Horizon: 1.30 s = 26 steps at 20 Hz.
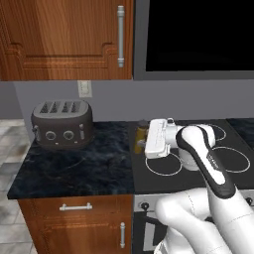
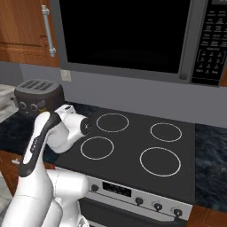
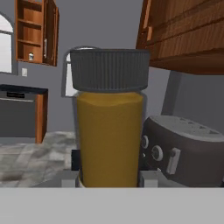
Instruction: Collect the turmeric, mayonnaise, and shaker from the cabinet and place them next to the stove.
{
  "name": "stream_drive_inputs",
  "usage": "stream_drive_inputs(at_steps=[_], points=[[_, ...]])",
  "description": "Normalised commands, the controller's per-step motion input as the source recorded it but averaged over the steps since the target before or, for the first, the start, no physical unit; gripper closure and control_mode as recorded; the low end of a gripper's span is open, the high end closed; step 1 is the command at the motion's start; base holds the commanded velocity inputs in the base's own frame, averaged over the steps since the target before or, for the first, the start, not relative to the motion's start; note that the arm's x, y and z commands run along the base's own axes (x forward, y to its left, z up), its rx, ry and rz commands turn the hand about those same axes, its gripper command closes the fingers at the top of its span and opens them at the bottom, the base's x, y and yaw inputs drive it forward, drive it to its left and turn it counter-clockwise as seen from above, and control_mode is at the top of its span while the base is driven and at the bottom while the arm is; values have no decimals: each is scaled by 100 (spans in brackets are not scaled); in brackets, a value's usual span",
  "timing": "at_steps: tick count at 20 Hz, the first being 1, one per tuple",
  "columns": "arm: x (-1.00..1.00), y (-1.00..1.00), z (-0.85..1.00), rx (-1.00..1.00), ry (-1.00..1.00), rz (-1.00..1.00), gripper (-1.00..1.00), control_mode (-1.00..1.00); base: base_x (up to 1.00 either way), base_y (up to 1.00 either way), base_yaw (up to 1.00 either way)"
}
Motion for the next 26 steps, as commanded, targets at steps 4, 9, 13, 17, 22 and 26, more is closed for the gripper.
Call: stream_drive_inputs(at_steps=[4, 9, 13, 17, 22, 26], points=[[59, 0, -36, 0, 3, 12, 100, -100, 0, 0, 0], [57, 0, -34, 0, 0, 12, 100, -100, 0, 0, 0], [50, 0, -31, -2, 2, 9, 100, -100, 0, 0, 0], [43, 0, -29, 0, 0, 9, 100, -100, 0, 0, 0], [34, 9, -28, -1, 0, 3, 100, -100, 0, 0, 0], [25, 28, -28, -6, 0, 0, 100, -100, 0, 0, 0]])
